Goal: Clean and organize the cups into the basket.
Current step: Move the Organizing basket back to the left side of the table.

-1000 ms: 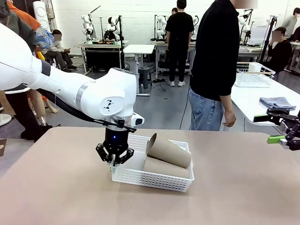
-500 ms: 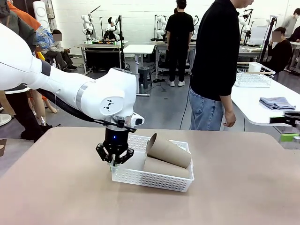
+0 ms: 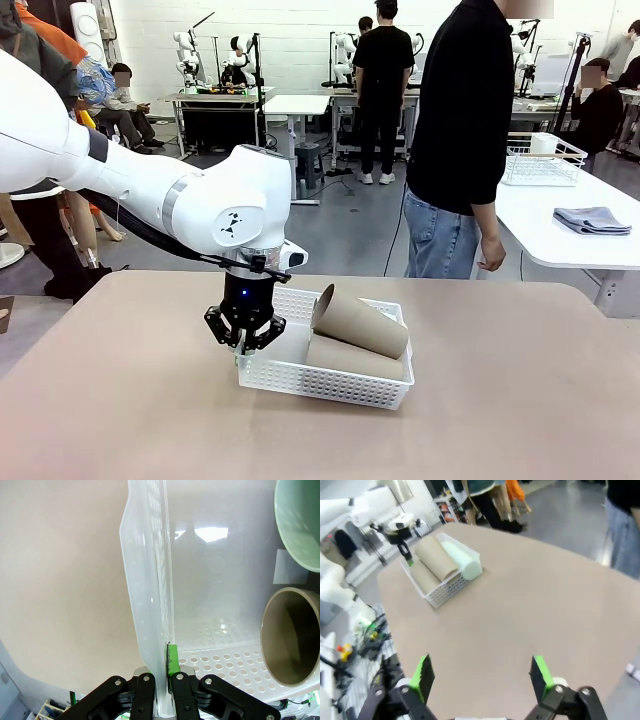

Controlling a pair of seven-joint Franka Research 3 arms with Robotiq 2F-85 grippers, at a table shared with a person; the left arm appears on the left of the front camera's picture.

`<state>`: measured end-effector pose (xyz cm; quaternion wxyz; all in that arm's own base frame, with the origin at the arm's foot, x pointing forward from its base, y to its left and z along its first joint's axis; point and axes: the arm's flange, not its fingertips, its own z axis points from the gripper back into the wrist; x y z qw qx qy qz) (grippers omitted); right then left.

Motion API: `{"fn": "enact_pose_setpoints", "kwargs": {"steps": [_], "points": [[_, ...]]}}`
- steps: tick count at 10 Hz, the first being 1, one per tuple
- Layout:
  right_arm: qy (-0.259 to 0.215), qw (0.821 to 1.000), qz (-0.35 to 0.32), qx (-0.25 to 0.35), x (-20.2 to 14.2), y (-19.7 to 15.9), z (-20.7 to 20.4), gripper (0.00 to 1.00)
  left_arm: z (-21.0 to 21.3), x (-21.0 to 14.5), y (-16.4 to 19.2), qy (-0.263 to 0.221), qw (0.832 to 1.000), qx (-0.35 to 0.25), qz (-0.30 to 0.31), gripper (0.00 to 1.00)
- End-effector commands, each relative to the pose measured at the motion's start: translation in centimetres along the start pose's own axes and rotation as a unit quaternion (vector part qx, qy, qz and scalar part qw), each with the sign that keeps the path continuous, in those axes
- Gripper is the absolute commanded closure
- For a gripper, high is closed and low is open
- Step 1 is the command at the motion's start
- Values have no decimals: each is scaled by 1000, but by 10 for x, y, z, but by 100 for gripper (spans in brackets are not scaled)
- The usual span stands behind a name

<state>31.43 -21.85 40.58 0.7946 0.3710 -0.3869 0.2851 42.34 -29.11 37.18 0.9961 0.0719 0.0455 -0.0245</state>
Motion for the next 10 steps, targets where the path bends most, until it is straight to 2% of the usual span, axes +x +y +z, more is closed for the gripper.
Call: {"fn": "enact_pose_setpoints", "kwargs": {"steps": [1,5,6,7,8,10], "points": [[6,1000,16,4,7,1,-7,0,-2,0,0,0,1000,3,-6,100],[1,1000,7,5,4,1,-4,0,-2,0,0,0,1000,3,-6,100],[-71,987,-103,101,9,-12,11,0,-2,0,0,0,1000,3,-6,100],[-124,960,-196,155,6,-25,29,0,-2,0,0,0,1000,3,-6,100],[-167,929,-285,164,0,-37,47,0,-2,0,0,0,1000,3,-6,100],[-180,876,-420,154,-19,-55,81,0,-2,0,0,0,1000,3,-6,100]]}}
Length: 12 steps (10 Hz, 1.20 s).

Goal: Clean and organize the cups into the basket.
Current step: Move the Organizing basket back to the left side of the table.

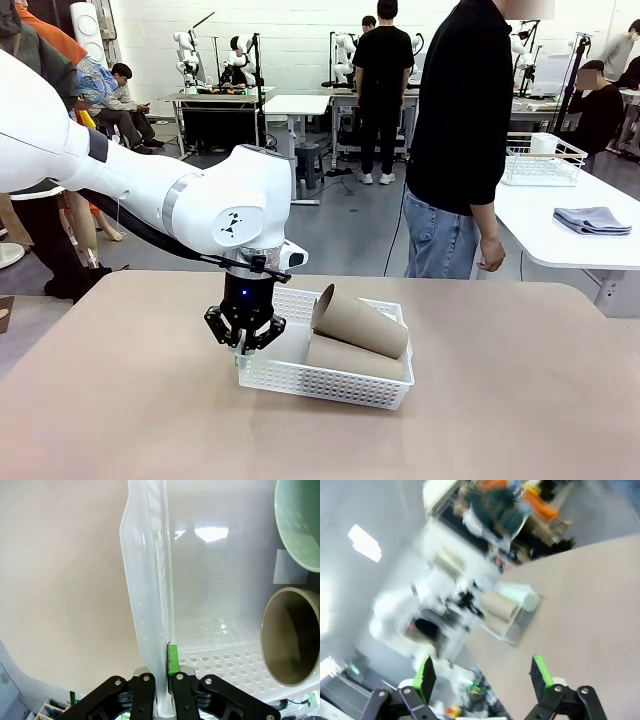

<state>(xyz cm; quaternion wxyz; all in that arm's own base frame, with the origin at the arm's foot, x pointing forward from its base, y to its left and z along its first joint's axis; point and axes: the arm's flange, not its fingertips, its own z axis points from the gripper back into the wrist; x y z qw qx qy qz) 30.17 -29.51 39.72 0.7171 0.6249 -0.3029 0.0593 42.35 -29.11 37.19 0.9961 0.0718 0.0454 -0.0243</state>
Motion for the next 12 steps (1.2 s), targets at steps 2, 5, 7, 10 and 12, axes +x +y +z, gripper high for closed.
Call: {"fn": "enact_pose_setpoints", "kwargs": {"steps": [2,5,7,10,12], "points": [[-99,978,-176,-61,14,-12,50,0,-2,-1,0,0,1000,3,-6,100],[-89,966,-201,-135,0,-17,80,0,-2,-1,0,0,1000,3,-6,100],[-23,969,-214,-122,-3,-17,81,0,-2,-1,0,0,1000,3,-6,100],[30,974,-218,-57,5,-15,85,0,-2,-1,0,0,1000,3,-6,100],[21,976,-214,-38,11,-17,84,0,-2,-1,0,0,1000,3,-6,100]]}}
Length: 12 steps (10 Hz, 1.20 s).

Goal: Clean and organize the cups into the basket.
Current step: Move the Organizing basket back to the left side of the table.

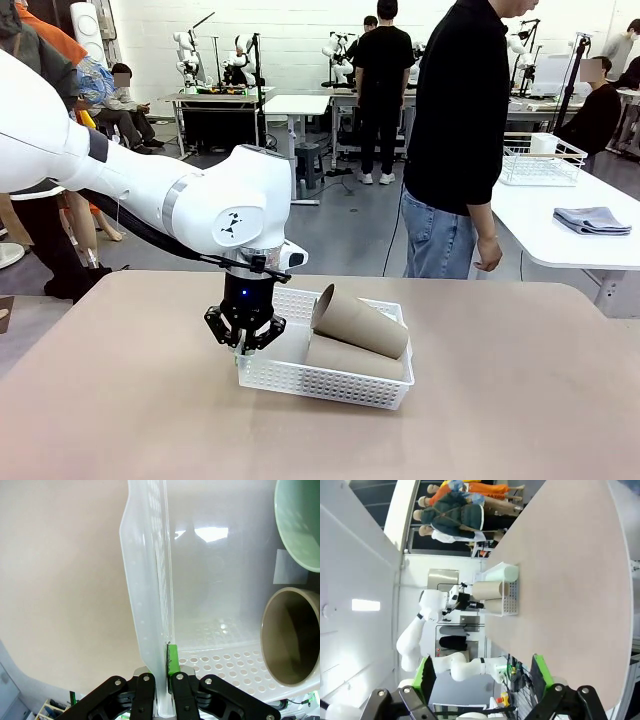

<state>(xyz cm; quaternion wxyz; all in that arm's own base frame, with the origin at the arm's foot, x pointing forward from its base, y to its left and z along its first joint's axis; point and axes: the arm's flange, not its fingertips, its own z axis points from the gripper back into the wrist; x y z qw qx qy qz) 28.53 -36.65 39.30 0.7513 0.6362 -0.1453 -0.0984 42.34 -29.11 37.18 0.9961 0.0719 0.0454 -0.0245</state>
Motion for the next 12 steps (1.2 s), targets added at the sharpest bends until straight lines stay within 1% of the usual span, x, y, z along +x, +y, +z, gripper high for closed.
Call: {"fn": "enact_pose_setpoints", "kwargs": {"steps": [1,7,8,9,10,11,12], "points": [[-7,1000,0,-9,-3,-1,-2,0,-2,0,0,0,1000,3,-6,100],[-7,1000,0,-9,-3,-1,-2,0,-2,0,0,0,1000,3,-6,100],[-7,1000,0,-9,-3,-1,-2,0,0,0,0,0,1000,0,0,95],[-7,1000,0,-9,-3,-1,-2,0,-13,7,21,-13,1000,2,-10,95],[-7,1000,0,-9,-3,-1,-2,0,-21,6,50,-52,998,4,-18,95],[-7,1000,0,-9,-3,-1,-2,0,-26,-1,81,-68,997,-14,-42,95],[-7,1000,0,-9,-3,-1,-2,0,-29,-8,107,-75,996,-10,-50,95]]}}
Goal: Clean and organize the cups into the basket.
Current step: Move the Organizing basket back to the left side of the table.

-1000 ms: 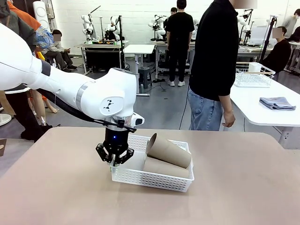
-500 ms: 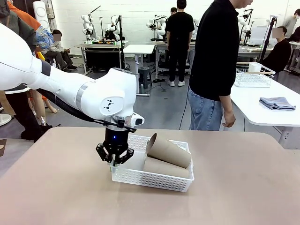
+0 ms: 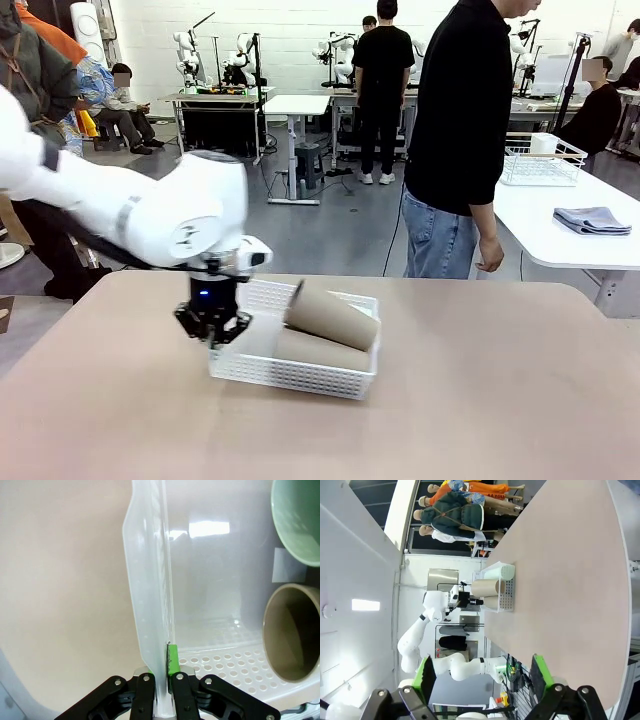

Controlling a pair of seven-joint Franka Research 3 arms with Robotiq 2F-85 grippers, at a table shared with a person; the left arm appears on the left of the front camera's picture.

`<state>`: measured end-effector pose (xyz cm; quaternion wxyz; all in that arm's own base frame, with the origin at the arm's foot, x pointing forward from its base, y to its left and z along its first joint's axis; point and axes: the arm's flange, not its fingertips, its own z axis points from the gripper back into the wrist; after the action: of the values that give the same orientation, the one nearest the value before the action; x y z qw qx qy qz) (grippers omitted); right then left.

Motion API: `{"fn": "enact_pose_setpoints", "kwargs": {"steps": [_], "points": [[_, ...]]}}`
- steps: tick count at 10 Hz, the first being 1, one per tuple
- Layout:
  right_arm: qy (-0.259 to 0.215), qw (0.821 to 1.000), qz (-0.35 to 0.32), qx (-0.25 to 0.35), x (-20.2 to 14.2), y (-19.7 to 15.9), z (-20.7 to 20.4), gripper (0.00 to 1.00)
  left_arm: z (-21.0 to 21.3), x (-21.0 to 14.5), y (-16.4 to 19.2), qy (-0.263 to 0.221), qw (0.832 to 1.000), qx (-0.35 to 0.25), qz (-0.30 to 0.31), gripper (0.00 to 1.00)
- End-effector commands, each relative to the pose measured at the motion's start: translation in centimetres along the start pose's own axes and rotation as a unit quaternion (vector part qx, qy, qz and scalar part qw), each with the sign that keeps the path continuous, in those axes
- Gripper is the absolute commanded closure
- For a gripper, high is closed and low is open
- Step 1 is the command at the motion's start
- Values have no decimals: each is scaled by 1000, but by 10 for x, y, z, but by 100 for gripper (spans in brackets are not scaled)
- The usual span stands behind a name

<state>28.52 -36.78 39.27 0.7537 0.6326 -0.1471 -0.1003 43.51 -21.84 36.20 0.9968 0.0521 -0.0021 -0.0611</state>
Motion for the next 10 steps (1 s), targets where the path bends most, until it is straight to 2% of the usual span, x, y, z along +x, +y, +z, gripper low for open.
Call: {"fn": "enact_pose_setpoints", "kwargs": {"steps": [1,4,7,9,10], "points": [[-5,1000,0,-4,-4,0,-3,0,-8,-36,69,-45,998,30,-31,95],[-5,1000,0,-4,-4,0,-3,0,-15,-65,143,-63,997,53,-9,95],[-5,1000,0,-4,-4,0,-3,0,-24,-69,199,-39,998,58,-5,95],[-5,1000,0,-4,-4,0,-3,0,-26,-64,218,-16,999,22,35,95],[-5,1000,0,-4,-4,0,-3,0,-13,-55,200,-38,999,37,13,95]]}}
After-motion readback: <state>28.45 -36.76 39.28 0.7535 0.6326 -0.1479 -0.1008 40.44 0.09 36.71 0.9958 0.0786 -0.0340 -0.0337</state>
